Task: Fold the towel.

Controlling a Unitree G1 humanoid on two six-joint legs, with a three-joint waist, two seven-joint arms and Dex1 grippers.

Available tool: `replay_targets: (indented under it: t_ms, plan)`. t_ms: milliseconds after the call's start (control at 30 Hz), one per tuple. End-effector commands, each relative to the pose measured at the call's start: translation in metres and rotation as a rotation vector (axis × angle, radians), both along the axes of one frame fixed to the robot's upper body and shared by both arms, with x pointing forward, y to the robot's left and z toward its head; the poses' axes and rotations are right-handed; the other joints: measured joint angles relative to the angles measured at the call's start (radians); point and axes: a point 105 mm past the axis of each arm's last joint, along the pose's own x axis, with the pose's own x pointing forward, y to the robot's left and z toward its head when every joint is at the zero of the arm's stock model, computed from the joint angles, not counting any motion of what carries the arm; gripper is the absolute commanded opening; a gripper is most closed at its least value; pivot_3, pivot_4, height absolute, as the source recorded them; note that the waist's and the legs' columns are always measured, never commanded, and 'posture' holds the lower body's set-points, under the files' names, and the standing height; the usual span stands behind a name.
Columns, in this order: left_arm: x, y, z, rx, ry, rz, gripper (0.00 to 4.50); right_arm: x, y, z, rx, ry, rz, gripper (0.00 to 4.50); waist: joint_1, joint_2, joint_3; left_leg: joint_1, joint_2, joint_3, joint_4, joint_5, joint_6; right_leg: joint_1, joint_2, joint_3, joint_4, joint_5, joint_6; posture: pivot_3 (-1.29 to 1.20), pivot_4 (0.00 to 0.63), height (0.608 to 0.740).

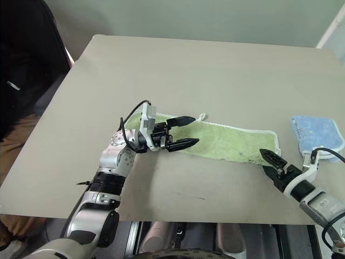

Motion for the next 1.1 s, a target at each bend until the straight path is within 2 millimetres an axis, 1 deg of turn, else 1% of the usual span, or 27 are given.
replay_targets:
  t_ms: [33,133,233,333,400,600,633,733,867,967,1100]
  plan:
    - [-0.003,-0.001,0.009,-0.012,-0.042,-0.010,4.45,0.005,-0.024,0.001,-0.009,0.009,-0.121,4.50,0.000,0.000,0.000,0.000,0.000,0.000,0.000,0.000,0.000,0.000,0.000,0.000,0.000,0.000,0.000,0.00,0.150,0.740]
    - [-0.001,0.000,0.009,-0.010,-0.042,0.000,4.45,0.005,-0.027,0.004,-0.012,-0.005,-0.125,4.50,0.001,0.000,0.000,-0.001,0.000,0.000,0.000,0.000,0.000,0.000,0.000,0.000,0.000,0.000,0.000,0.00,0.150,0.740]
    - [-0.001,0.001,0.010,-0.012,-0.044,0.006,4.50,0.002,-0.029,0.007,-0.010,-0.023,-0.128,3.91,0.004,0.000,0.000,-0.003,0.000,0.000,0.000,-0.001,0.000,-0.001,0.000,0.000,-0.001,0.000,0.000,0.00,0.150,0.740]
    - [0.000,0.001,0.011,-0.013,-0.044,0.011,4.50,-0.001,-0.031,0.007,-0.008,-0.029,-0.124,2.93,0.005,0.000,0.000,-0.007,0.000,0.000,0.000,-0.002,0.000,-0.006,-0.001,0.000,-0.001,-0.001,0.000,0.00,0.150,0.740]
    - [0.002,0.002,0.011,-0.015,-0.043,0.016,4.50,-0.003,-0.032,0.005,-0.008,-0.020,-0.124,2.17,0.004,0.000,0.000,-0.008,0.000,0.000,0.000,-0.003,0.000,-0.008,0.000,0.000,-0.001,-0.002,0.000,0.00,0.150,0.740]
    - [0.009,0.001,0.012,-0.017,-0.043,0.026,4.50,-0.008,-0.033,0.000,-0.006,-0.006,-0.132,0.15,0.005,0.000,0.000,-0.009,0.000,0.000,0.000,-0.003,0.006,-0.008,0.000,0.000,-0.001,-0.006,0.001,0.00,0.150,0.740]
    - [0.009,0.001,0.012,-0.017,-0.043,0.025,4.50,-0.008,-0.034,0.000,-0.006,-0.006,-0.133,0.07,0.005,0.000,0.000,-0.009,0.000,0.000,0.000,-0.004,0.006,-0.008,0.000,0.000,-0.001,-0.007,0.001,0.00,0.150,0.740]
    - [0.012,0.001,0.013,-0.018,-0.046,0.021,4.50,-0.011,-0.035,-0.002,-0.007,-0.008,-0.143,0.07,0.006,0.000,0.000,-0.009,0.000,0.000,0.000,-0.004,0.007,-0.008,-0.001,0.000,-0.001,-0.008,0.001,0.00,0.150,0.740]
    - [0.015,0.001,0.015,-0.023,-0.050,0.020,4.50,-0.018,-0.039,0.005,-0.013,-0.037,-0.146,0.07,0.009,0.000,0.000,-0.009,0.000,0.000,0.000,-0.005,0.006,-0.008,-0.001,0.000,-0.001,-0.008,0.001,0.00,0.150,0.740]
    - [0.015,0.000,0.018,-0.025,-0.056,0.019,4.50,-0.025,-0.048,0.009,-0.033,-0.052,-0.159,0.07,0.010,0.000,0.000,-0.009,0.000,0.000,0.000,-0.006,0.005,-0.008,-0.001,0.000,-0.001,-0.009,0.001,0.00,0.150,0.740]
    - [0.014,-0.001,0.020,-0.029,-0.060,0.018,4.50,-0.036,-0.068,0.015,-0.078,-0.057,-0.174,0.07,0.010,0.000,0.000,-0.009,-0.001,0.001,0.000,-0.007,0.006,-0.008,-0.001,0.000,-0.002,-0.009,0.002,0.00,0.150,0.740]
